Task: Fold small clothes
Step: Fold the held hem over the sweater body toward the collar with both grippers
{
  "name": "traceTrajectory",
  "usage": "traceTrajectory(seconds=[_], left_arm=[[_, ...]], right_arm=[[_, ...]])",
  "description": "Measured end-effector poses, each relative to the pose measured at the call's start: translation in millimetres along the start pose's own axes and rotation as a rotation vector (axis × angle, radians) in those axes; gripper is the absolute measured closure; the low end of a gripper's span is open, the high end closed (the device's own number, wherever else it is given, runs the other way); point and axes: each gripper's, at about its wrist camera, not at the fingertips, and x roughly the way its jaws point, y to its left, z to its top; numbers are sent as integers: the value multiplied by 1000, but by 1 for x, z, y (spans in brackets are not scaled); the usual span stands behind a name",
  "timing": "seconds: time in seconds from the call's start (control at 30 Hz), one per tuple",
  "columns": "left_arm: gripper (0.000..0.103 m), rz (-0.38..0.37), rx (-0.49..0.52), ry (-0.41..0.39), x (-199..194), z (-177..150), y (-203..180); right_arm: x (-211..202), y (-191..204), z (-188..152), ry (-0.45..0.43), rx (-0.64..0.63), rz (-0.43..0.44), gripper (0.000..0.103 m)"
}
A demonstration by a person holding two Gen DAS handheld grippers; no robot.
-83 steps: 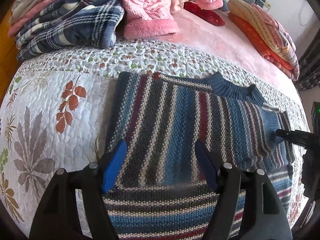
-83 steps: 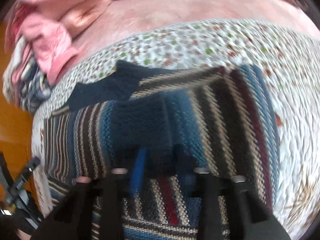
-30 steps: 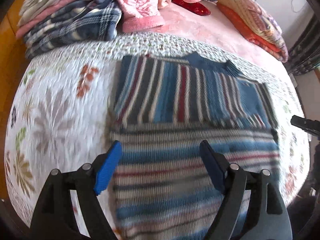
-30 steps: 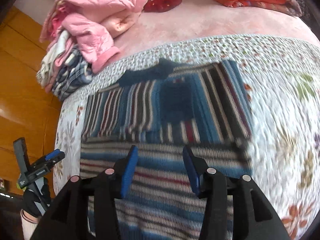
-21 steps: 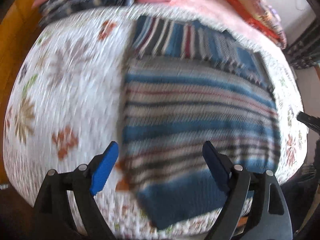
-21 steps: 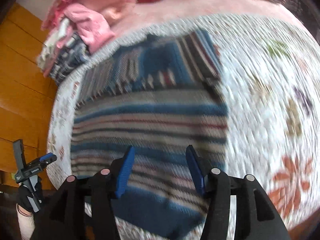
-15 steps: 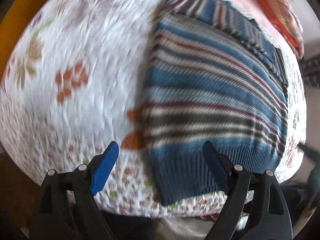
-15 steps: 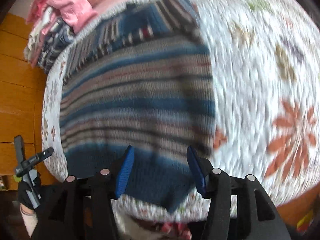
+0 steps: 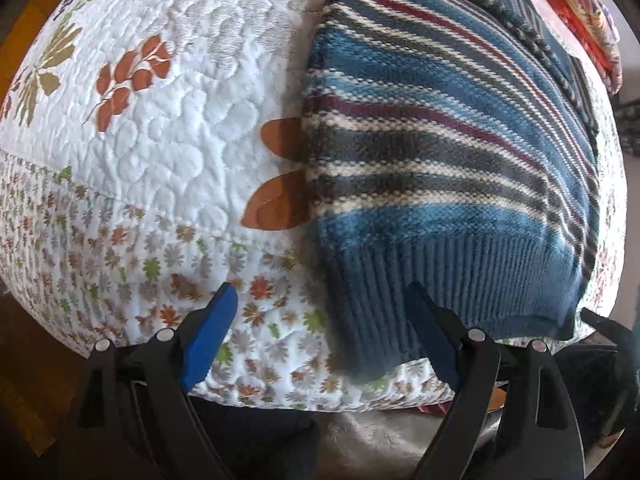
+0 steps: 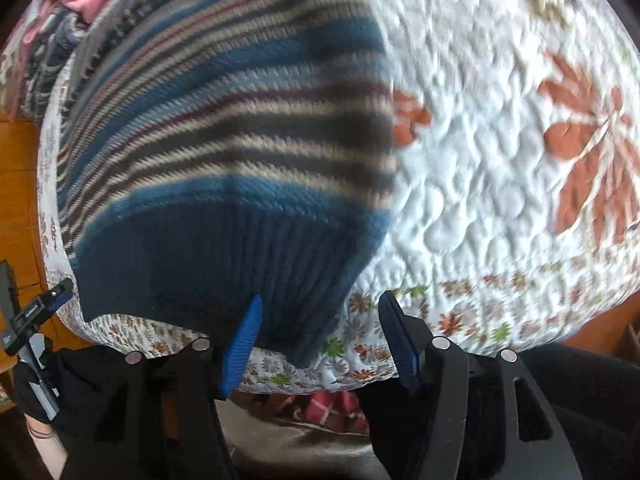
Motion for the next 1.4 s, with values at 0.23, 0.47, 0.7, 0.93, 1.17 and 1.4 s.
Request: traceTrajectory(seconds=[0.23, 0.47, 0.7, 0.93, 1.17, 1.4], left_arm=[[31, 11, 47, 48, 21, -1, -22], [76, -23, 50, 60, 31, -6, -36], [94, -109, 44, 1, 11, -8, -43], [94, -249, 2, -134, -31, 6, -45], [94, -271, -17, -209, -53, 54, -47], [94, -270, -59, -180, -45, 115, -49]], right_arm=[[15, 5, 3, 16, -10, 11, 48], [14, -2, 8, -15, 28, 63, 90], [-15, -3, 13, -88, 26, 193, 93], [-50, -7, 31, -179, 16, 285, 93], [-81, 13, 83, -196, 8, 282, 93], [-82, 16, 144, -170, 54, 289, 93]])
